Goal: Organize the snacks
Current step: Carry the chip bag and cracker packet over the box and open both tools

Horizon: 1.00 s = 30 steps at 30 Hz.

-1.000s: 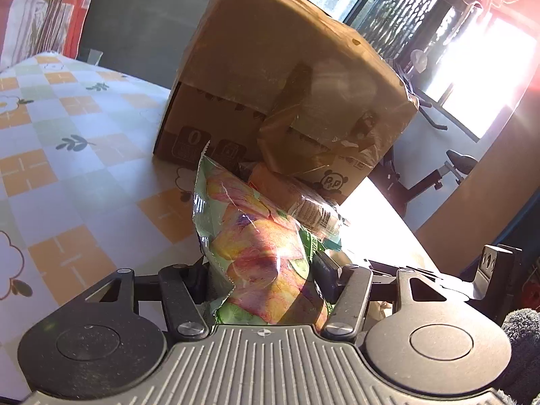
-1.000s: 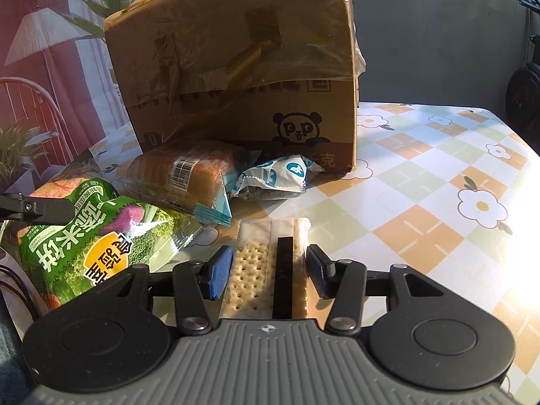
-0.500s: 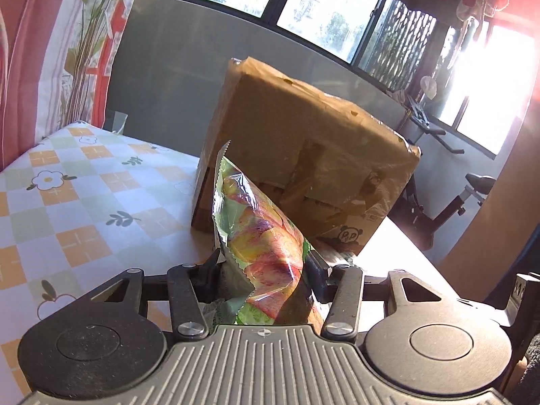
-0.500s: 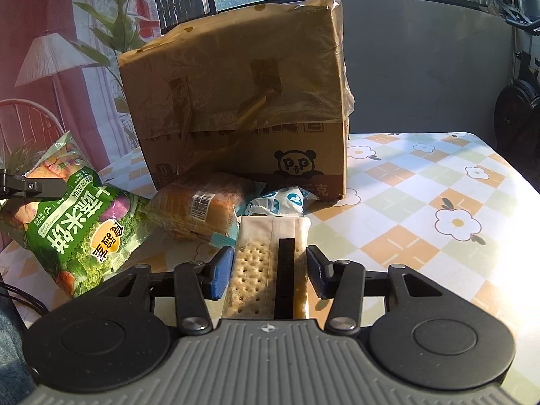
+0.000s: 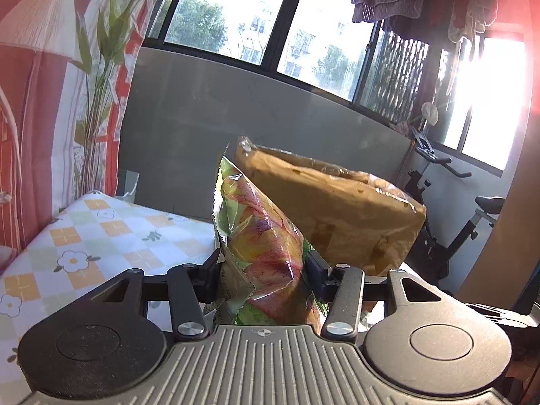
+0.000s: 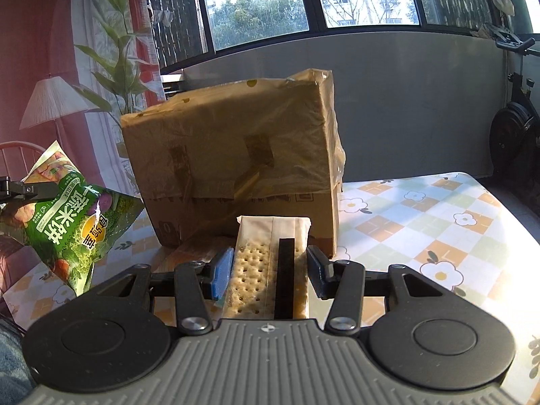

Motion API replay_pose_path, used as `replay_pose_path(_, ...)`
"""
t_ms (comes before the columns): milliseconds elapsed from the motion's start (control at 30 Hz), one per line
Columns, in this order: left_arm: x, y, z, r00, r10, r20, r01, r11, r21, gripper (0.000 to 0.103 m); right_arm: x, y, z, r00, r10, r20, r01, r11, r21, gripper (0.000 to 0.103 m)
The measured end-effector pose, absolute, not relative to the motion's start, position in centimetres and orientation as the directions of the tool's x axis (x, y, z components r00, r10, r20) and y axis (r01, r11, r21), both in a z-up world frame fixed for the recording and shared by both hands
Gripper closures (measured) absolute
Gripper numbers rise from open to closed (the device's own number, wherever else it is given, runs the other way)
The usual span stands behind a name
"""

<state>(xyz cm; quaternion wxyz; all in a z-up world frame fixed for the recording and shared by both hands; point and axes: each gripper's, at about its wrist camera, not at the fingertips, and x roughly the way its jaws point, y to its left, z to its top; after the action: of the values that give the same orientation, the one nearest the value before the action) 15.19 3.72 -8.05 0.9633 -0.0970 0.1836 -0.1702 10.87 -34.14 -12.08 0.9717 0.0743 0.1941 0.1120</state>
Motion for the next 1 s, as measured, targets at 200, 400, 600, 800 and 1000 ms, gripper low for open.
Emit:
replay_pose_path(200, 16.7, 3.4, -3.1, 0.905, -0.375, -0.199, 0.329, 0.916, -0.23, 0.05, 12.8, -34.2, -7.2, 0.931, 0.257, -0.26, -0.224, 0.963, 0.15, 0.054)
replay_pose_path(400, 19.4, 1.4, 1.8, 0.908, -0.405, -0.109, 0.383, 0.907, -0.176, 0.049, 15.9, -33.6, -2.8, 0.942, 0.288, -0.175, -0.268, 0.955, 0.128, 0.054)
replay_pose_path(600, 24.2, -2.3, 4.5, 0.903, -0.424, -0.075, 0.413, 0.902, -0.125, 0.049, 21.2, -33.7, -0.1, 0.921, 0.358, -0.151, -0.328, 0.925, 0.194, 0.054)
replay_pose_path(800, 29.9, -6.4, 3.1, 0.878, -0.447, -0.169, 0.438, 0.894, -0.093, 0.049, 26.9, -33.4, -0.3, 0.91, 0.361, -0.205, -0.32, 0.925, 0.206, 0.054)
replay_pose_path(1000, 34.0, -9.8, 0.5, 0.831, -0.481, -0.279, 0.479, 0.874, -0.082, 0.049, 30.1, -33.4, -1.7, 0.907, 0.332, -0.26, -0.288, 0.938, 0.192, 0.054)
